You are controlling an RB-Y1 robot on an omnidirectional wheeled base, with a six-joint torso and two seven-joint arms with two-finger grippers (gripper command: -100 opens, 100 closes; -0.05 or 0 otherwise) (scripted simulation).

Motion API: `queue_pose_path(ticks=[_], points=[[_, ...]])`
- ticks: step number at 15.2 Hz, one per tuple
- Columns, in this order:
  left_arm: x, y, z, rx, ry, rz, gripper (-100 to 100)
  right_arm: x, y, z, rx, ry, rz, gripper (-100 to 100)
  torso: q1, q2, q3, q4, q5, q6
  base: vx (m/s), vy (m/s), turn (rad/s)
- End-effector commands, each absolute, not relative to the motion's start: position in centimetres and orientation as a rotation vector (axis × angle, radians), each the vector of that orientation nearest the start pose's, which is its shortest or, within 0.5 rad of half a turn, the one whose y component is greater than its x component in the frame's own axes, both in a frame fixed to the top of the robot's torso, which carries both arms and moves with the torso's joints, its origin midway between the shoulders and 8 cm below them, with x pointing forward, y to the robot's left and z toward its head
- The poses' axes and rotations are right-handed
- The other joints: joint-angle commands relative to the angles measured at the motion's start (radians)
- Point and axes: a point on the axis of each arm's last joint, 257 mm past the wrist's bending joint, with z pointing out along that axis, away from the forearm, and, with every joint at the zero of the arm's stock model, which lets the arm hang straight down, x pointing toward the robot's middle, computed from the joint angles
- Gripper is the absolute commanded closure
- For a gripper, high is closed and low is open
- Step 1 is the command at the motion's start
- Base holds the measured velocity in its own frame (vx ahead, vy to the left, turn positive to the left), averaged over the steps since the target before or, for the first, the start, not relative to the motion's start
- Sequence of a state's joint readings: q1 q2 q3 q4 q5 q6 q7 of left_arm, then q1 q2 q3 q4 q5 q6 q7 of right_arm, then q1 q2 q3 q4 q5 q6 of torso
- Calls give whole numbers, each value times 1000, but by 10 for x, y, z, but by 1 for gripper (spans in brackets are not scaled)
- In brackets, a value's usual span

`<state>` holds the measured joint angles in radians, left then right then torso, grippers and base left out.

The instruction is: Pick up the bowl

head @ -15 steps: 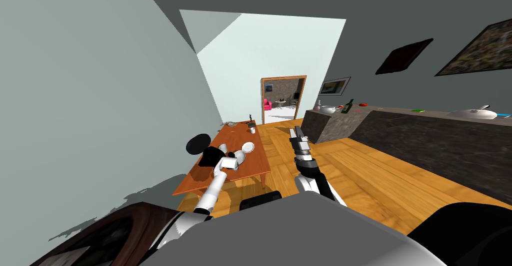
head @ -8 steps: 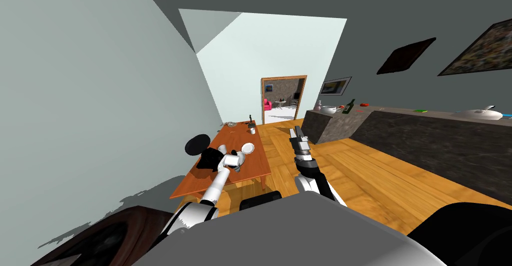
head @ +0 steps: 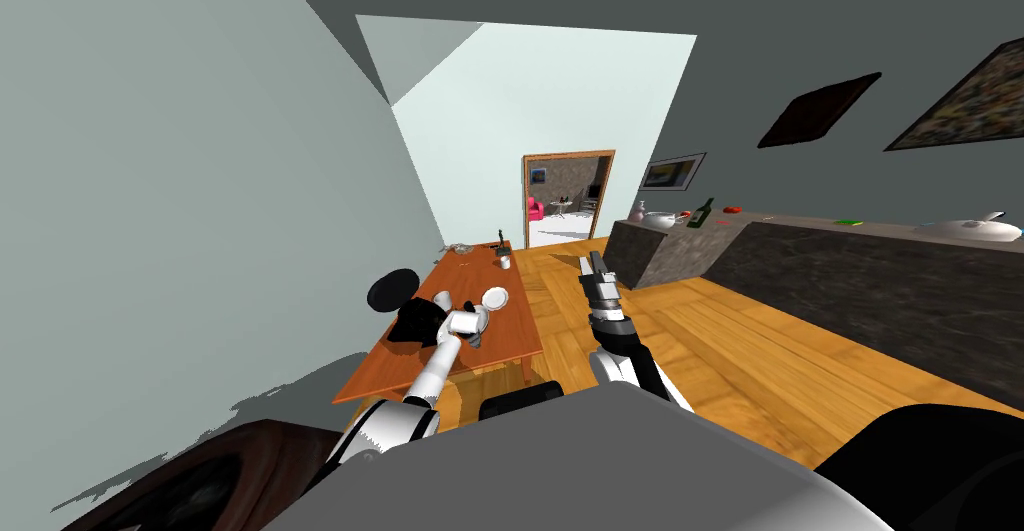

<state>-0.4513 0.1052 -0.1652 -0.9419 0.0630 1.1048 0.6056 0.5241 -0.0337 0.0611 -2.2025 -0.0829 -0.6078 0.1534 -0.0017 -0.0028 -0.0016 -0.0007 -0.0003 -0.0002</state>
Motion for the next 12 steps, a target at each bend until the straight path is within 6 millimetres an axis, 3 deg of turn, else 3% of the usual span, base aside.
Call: queue_pose_path(ticks=[1,2,3,12], points=[[447,206,-499,-2385,1683,-269,-100,340,-271,1,636,620,1261,0,0,0,0,0,0,0,34,-27,11],[449,203,-495,-2388,1682,-264,-100,340,-271,1,636,620,1261,0,0,0,0,0,0,0,20,-17,8],[449,203,-495,-2386,1683,-267,100,340,-271,1,636,620,1261,0,0,1,0,0,0,0,7,-6,2],[454,197,-483,-2388,1681,-266,100,340,-271,1,636,620,1261,0,4,5,3,2,1,0,-18,11,-5]])
